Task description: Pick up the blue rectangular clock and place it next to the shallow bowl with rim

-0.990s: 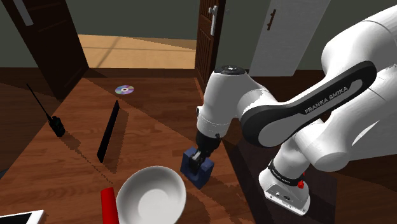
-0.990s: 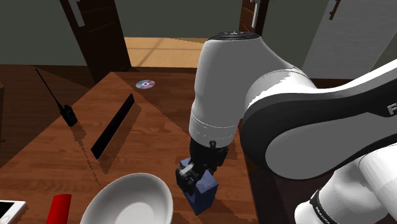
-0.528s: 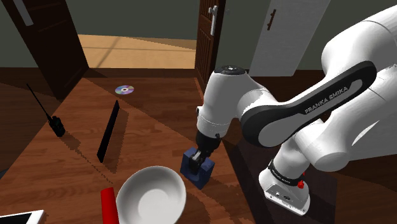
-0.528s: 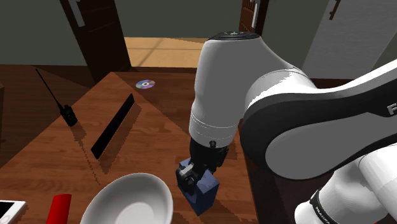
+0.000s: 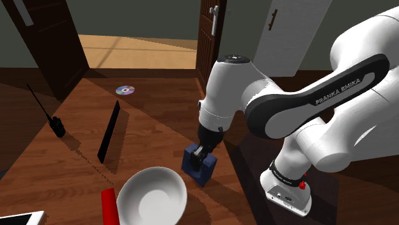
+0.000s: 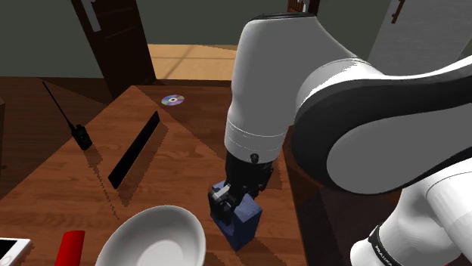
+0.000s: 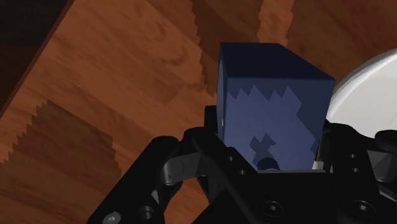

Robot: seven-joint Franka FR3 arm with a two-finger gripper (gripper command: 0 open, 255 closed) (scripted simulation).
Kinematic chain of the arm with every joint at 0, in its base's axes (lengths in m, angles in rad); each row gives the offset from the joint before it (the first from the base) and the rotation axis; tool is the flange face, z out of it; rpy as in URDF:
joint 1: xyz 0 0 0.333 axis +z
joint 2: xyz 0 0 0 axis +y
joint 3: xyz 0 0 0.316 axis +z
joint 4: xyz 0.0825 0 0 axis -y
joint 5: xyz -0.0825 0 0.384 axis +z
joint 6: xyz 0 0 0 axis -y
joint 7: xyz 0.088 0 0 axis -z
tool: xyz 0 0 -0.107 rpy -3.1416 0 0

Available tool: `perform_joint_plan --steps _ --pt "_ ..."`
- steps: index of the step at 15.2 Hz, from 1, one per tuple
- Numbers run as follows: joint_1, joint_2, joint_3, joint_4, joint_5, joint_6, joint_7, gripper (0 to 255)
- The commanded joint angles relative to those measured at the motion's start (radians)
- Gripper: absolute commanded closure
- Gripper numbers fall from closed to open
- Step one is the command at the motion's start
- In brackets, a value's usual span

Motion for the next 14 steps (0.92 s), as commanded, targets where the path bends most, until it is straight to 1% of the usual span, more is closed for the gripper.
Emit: perform_joint_plan --steps 1,14 --pt "-0.002 -0.014 -0.002 0.021 -0.004 -0.034 0.005 255" --pt "-0.011 -0.075 -0.017 0.157 -0.028 -0.232 0.025 255"
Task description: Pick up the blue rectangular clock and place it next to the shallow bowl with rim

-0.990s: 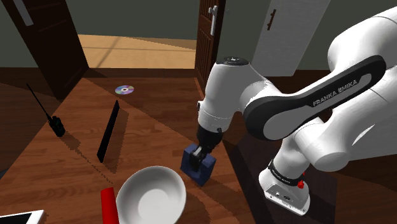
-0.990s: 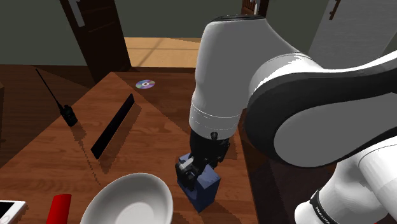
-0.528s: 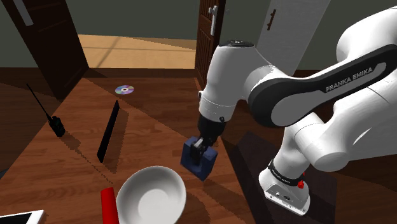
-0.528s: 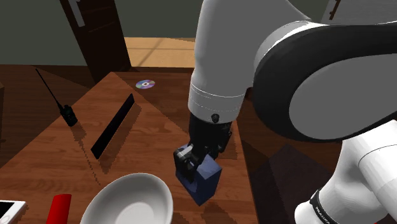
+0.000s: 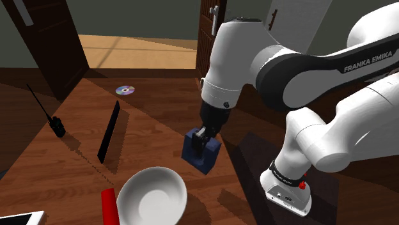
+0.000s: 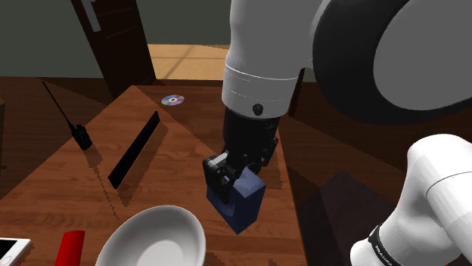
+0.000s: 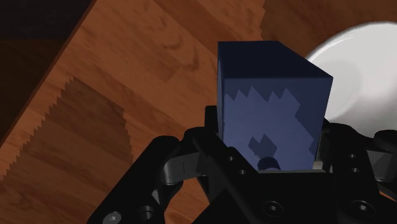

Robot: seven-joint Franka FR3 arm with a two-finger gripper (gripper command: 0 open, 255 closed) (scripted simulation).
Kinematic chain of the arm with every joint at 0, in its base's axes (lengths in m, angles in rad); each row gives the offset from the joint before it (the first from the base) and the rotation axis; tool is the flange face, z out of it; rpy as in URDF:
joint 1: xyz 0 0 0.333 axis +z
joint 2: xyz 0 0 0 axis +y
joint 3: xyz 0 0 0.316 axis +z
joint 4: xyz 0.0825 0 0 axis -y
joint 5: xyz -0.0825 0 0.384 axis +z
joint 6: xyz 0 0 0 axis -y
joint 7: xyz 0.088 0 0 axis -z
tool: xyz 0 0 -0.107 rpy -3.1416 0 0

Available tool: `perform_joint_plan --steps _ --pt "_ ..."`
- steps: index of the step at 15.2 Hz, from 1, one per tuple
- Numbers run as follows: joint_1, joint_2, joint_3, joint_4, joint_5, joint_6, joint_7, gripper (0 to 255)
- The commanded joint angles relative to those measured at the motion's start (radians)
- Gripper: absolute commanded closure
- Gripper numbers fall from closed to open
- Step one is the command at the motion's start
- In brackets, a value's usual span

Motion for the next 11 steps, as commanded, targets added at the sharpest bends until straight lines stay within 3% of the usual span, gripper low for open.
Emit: perform_joint_plan --steps 1,11 --pt "-0.001 -0.006 -0.002 0.025 -0.003 -0.03 0.003 255" --pt "-0.007 -0.016 -0.013 0.151 -0.018 -0.167 0.017 255"
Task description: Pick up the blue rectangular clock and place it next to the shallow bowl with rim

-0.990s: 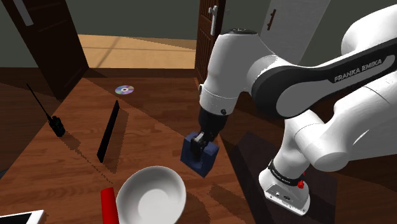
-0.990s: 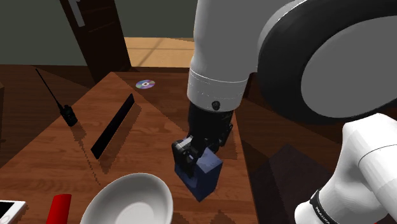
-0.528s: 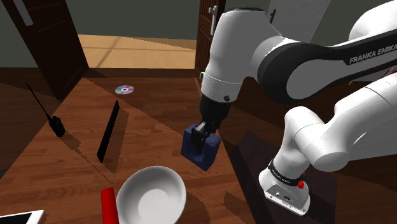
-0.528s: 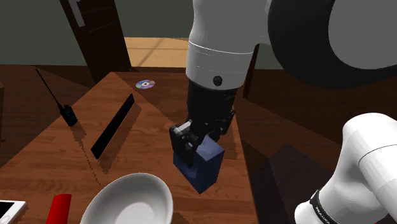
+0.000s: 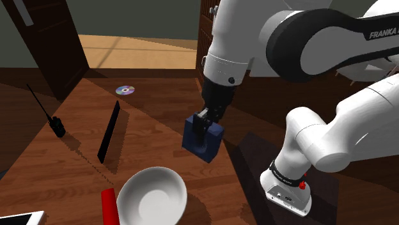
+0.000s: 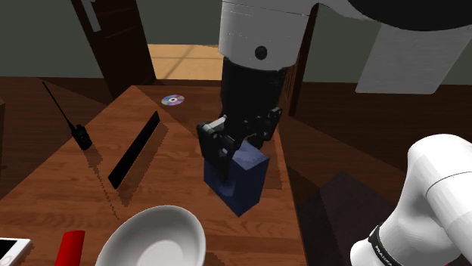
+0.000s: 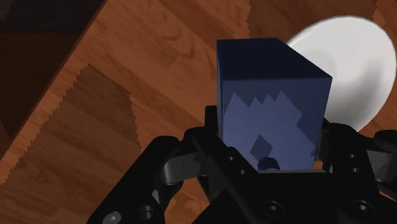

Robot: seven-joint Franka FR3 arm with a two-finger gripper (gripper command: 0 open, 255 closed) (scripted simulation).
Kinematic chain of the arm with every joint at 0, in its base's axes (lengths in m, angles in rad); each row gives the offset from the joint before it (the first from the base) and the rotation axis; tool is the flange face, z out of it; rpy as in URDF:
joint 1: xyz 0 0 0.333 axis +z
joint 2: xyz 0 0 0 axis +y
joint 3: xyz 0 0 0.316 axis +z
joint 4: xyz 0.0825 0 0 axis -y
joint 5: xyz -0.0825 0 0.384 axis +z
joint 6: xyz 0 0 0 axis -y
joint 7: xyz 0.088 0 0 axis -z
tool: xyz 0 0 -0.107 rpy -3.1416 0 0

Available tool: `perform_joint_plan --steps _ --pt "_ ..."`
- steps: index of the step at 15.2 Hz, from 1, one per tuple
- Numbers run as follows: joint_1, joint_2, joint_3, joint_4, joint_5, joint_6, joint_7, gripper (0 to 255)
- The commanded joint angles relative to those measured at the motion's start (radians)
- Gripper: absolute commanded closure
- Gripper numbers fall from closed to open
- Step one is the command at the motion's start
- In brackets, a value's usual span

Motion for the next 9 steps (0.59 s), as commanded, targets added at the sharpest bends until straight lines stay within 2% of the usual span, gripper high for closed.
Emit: perform_joint_plan --steps 1,4,9 --pt "0.001 -0.004 0.0 0.025 -0.001 -0.028 0.006 255" --pt "-0.001 -0.002 -0.002 0.059 -0.004 -0.06 0.009 255" --pt "0.037 -0.193 0.035 -0.049 0.032 -0.135 0.067 255"
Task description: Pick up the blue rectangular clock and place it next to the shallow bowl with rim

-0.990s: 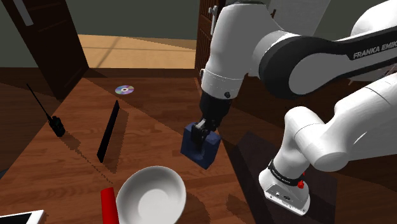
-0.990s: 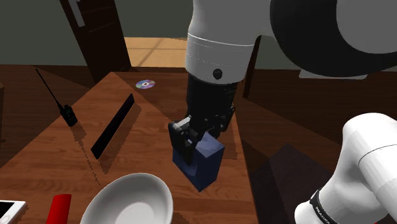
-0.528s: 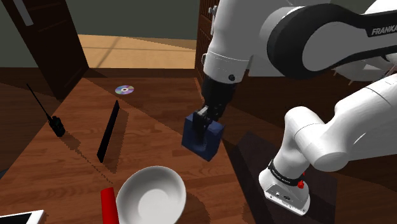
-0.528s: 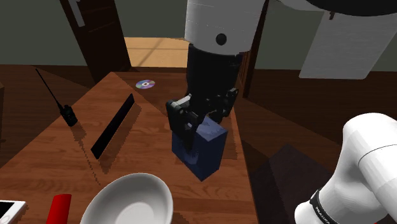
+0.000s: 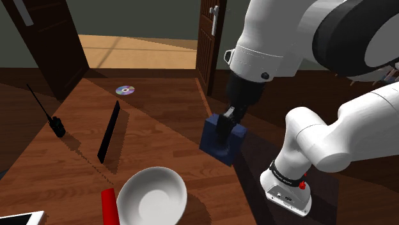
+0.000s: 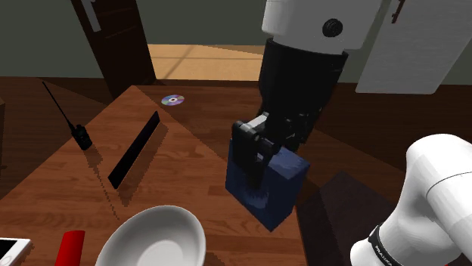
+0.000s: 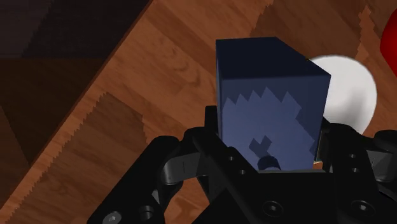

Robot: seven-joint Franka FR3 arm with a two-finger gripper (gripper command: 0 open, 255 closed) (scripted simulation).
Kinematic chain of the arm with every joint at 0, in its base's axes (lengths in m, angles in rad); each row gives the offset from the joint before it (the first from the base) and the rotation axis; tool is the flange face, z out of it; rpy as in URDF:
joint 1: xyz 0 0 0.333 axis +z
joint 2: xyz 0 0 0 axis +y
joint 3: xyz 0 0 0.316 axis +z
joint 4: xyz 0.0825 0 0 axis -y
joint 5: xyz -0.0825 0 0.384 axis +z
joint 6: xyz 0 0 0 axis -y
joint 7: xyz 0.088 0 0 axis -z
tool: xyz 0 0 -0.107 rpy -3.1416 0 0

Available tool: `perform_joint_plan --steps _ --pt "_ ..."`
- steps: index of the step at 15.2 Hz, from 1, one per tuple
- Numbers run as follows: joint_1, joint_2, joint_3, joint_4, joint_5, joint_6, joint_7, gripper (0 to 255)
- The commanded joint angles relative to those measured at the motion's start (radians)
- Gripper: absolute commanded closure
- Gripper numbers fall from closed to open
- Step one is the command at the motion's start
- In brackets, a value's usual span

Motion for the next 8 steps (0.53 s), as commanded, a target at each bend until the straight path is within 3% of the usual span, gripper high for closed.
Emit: perform_joint_plan --steps 1,3,8 --pt "0.015 -0.076 0.011 -0.041 0.014 -0.033 0.021 255" --pt "0.038 -0.165 0.032 -0.078 0.035 -0.08 0.054 255" --pt "0.044 -0.181 0.042 -0.152 0.046 -0.021 0.048 255"
